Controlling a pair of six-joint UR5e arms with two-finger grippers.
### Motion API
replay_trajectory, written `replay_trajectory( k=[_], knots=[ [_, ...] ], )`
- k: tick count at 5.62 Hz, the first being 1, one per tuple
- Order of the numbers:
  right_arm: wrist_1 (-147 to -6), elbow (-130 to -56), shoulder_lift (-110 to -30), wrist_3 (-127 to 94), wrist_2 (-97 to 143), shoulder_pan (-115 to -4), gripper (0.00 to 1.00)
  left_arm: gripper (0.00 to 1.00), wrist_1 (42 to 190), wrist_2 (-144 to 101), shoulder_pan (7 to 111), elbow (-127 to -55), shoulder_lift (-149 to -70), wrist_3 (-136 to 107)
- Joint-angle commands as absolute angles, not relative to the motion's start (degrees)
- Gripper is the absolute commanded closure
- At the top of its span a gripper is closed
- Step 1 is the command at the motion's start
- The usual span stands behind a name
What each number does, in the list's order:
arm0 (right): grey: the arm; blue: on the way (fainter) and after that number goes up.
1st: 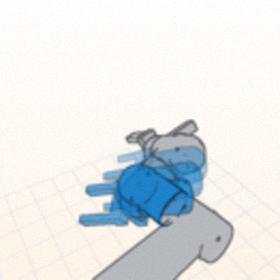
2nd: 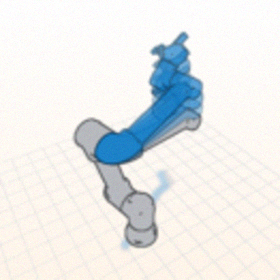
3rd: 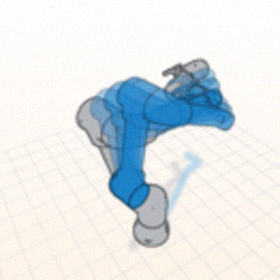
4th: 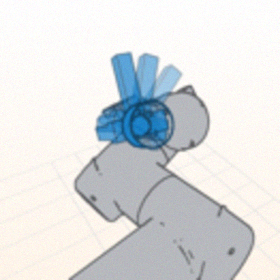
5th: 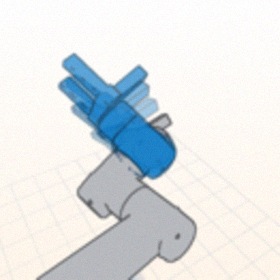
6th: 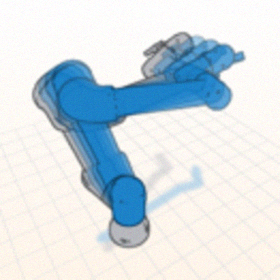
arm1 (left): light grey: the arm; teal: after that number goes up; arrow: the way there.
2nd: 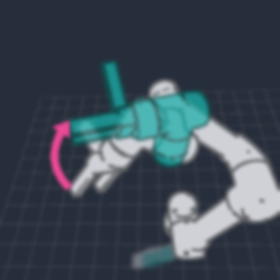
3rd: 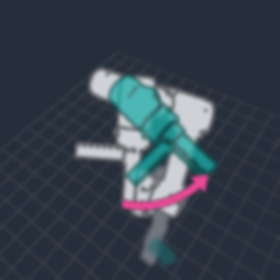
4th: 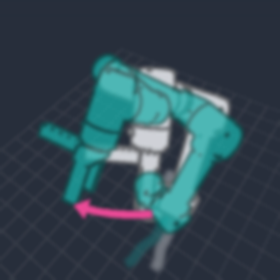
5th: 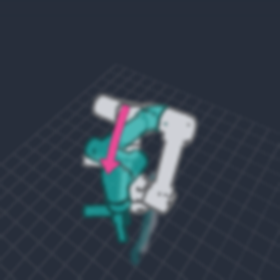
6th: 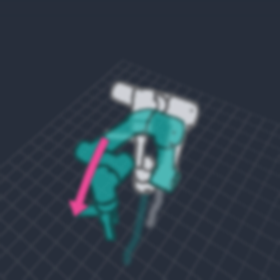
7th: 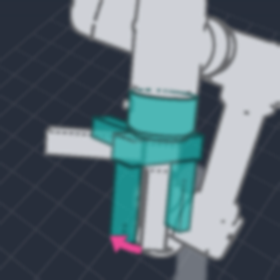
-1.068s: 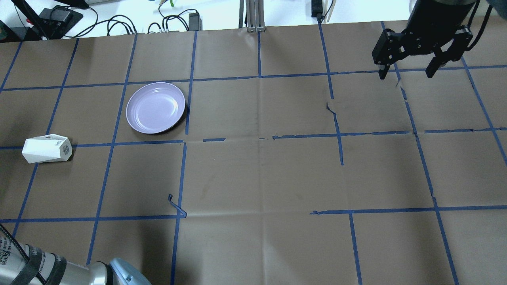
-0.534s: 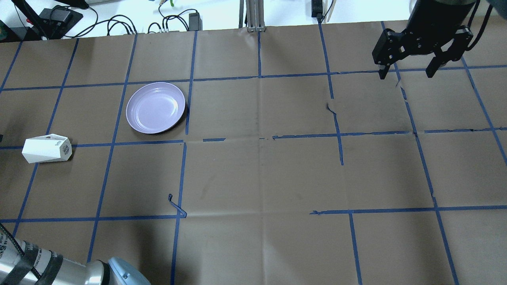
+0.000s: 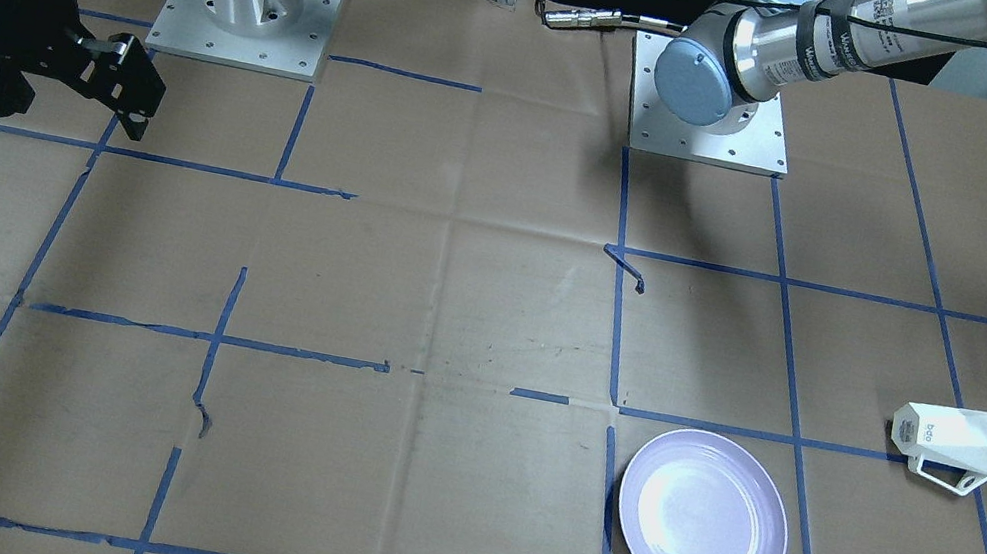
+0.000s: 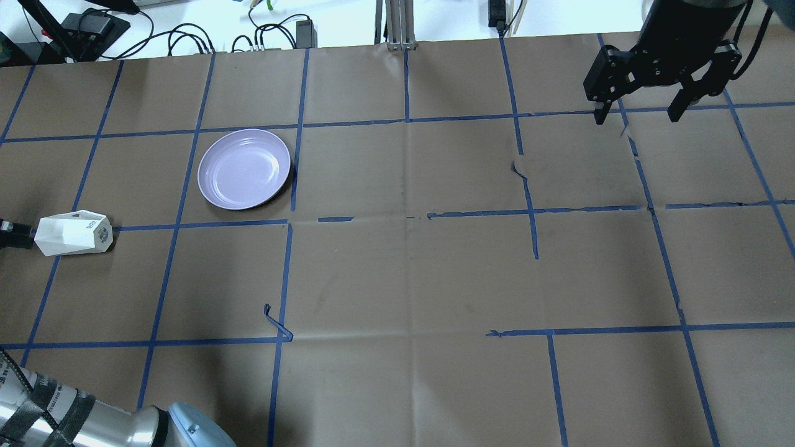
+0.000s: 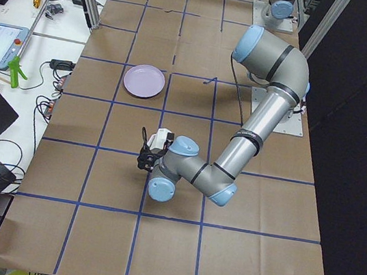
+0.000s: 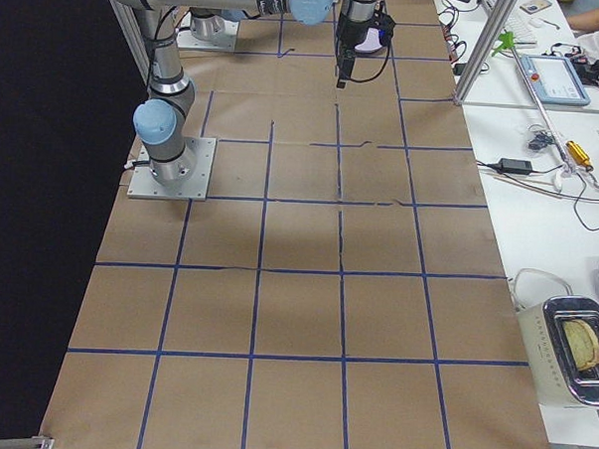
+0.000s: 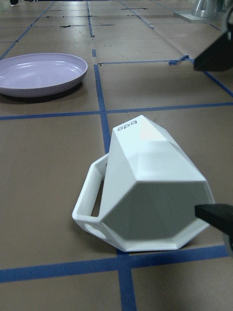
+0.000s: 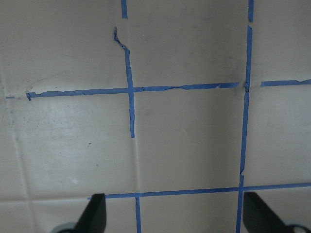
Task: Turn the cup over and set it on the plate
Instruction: 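Lift the mug with the left gripper and rotate it upright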
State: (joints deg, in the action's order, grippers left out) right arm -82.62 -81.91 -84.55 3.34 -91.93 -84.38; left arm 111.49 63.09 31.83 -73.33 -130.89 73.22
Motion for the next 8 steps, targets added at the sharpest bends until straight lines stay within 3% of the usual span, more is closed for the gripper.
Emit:
replay_trajectory(
  k=[1, 3, 4, 6, 8],
  knots=[
    [-82.62, -81.91, -84.55, 3.34, -91.93, -84.38, 0.00, 0.04, 110.93, 62.49, 31.99, -73.30, -131.66, 74.79],
    [-82.62, -81.91, -84.55, 3.34, -91.93, -84.38, 0.00, 0.06, 110.48, 62.23, 34.62, -73.04, -132.10, 74.18],
    [-82.62, -81.91, -84.55, 3.34, -91.93, -84.38, 0.00, 0.23, 110.48, 62.31, 34.63, -73.12, -132.27, 74.70],
    [-82.62, -81.91, -84.55, 3.34, -91.93, -84.38, 0.00, 0.99, 110.65, 62.23, 34.98, -73.04, -131.40, 74.45],
    [-82.62, -81.91, -84.55, 3.34, -91.93, -84.38, 0.00, 1.00, 111.18, 59.78, 35.76, -73.04, -127.99, 72.96]
  ],
)
